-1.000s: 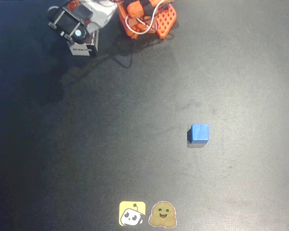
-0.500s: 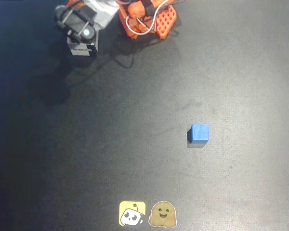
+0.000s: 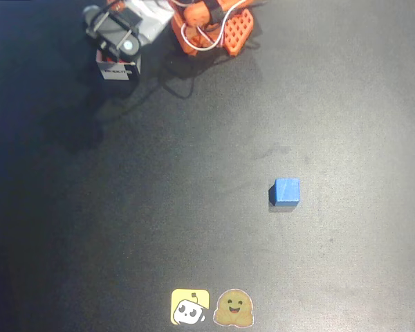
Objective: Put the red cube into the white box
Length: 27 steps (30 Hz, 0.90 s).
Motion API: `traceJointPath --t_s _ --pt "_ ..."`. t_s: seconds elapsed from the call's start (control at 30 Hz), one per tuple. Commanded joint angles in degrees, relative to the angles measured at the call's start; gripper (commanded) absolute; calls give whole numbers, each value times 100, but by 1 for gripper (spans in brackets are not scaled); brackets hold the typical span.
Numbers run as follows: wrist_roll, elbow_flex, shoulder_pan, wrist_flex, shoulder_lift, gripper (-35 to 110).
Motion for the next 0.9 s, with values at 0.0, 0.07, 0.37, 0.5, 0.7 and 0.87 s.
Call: traceJointPath --t_s 0.0,0.07,0.37,0.5,0.7,0.87 --pt "-44 -316 -149 -299 -334 0" --pt "-44 -404 -237 -519 -712 0" --pt "475 -255 -1292 -967 -1072 0" --pt "940 -176 -1986 -1213 -1239 0" --pt "1582 -185 -3006 -1740 -1661 0" --pt "2136 -246 -3858 -1837 -1934 0"
